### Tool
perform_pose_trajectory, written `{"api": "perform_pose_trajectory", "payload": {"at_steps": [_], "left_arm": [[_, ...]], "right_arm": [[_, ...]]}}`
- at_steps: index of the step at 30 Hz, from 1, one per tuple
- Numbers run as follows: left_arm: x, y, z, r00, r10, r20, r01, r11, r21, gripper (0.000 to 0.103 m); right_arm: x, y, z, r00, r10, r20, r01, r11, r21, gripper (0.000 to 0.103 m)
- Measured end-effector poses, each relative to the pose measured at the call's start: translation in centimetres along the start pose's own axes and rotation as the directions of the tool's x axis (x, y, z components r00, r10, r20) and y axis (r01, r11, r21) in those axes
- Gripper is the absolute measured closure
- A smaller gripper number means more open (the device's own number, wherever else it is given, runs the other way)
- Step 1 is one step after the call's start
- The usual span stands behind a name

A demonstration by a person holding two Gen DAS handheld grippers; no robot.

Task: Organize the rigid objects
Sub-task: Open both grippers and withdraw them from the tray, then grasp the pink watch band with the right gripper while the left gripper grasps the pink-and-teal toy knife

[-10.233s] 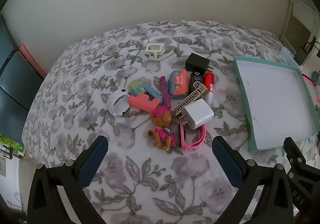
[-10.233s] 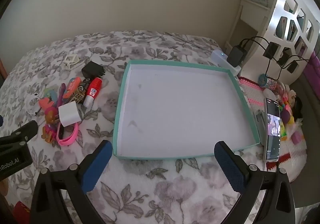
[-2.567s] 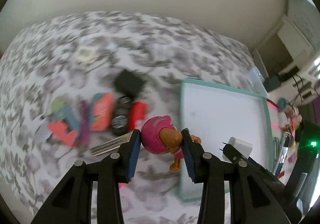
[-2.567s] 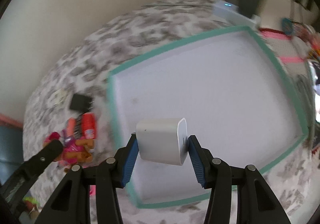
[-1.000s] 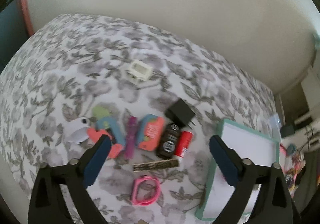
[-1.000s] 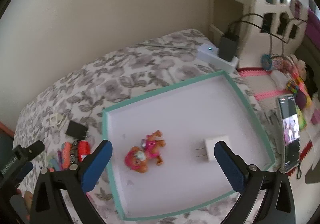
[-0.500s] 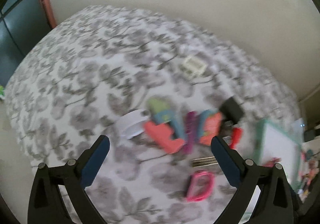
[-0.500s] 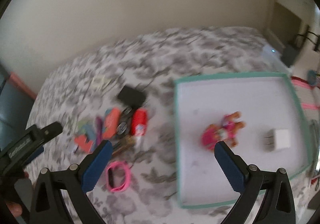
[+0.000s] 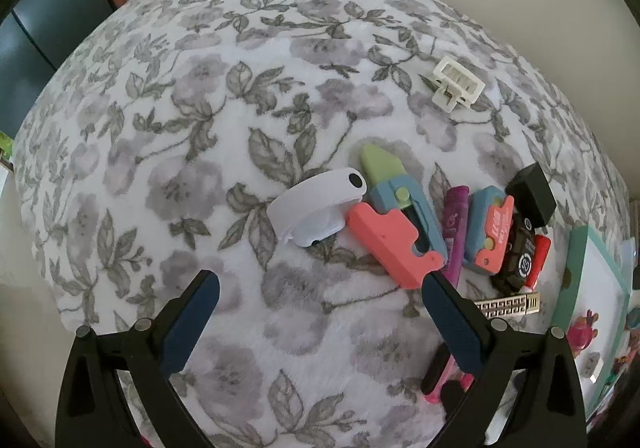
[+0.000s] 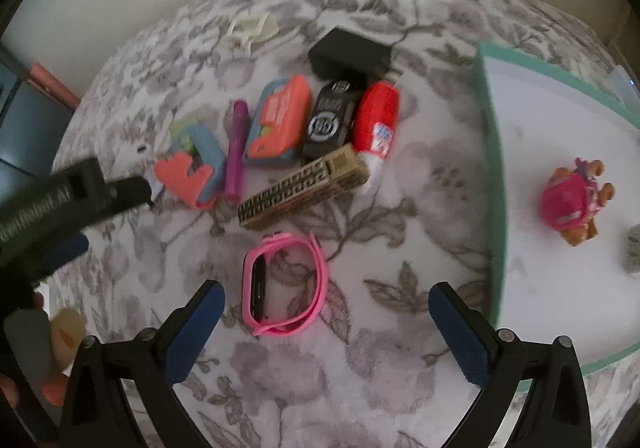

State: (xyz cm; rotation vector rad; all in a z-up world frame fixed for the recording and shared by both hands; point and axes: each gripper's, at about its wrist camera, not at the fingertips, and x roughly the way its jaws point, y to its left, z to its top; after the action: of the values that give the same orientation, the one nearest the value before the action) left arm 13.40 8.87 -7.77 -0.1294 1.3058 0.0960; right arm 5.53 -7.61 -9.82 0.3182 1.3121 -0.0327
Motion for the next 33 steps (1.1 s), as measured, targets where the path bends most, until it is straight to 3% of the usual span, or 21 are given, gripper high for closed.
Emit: {"api": "perform_pose_trajectory", "payload": {"at_steps": [12, 19, 24, 29, 33], "left_arm": [[2.7, -2.1, 2.1, 0.999, -0.037, 0.026, 0.036, 0.999, 0.012, 0.002], [4.0, -3.2, 3.0, 0.997, 0.035, 0.065, -0.036, 0.999, 0.016, 0.002], [5.1, -4.5, 3.4, 0.993, 0.085, 0.081, -0.092, 0.992, 0.081, 0.002], [6.1, -5.3, 3.2, 0.992, 0.102, 0.074, -0.111, 0.986, 0.126, 0.002], [6.6, -4.5, 3.2, 0.997, 0.078, 0.022, -0.08, 0.99, 0.12, 0.002]], "right_arm": [[2.9, 1.6, -0.1, 0.996, -0.084, -0.039, 0.081, 0.994, -0.076, 0.0], [2.7, 0.1, 0.1, 0.996, -0.083, -0.044, 0.081, 0.996, -0.044, 0.0], [2.5, -1.5, 0.6, 0.996, -0.078, -0.045, 0.077, 0.997, -0.028, 0.001], [2.5, -1.4, 0.6, 0.994, -0.096, -0.046, 0.094, 0.994, -0.051, 0.001], [2.6, -0.6, 0.6, 0.994, -0.099, -0.047, 0.096, 0.994, -0.056, 0.001]]}}
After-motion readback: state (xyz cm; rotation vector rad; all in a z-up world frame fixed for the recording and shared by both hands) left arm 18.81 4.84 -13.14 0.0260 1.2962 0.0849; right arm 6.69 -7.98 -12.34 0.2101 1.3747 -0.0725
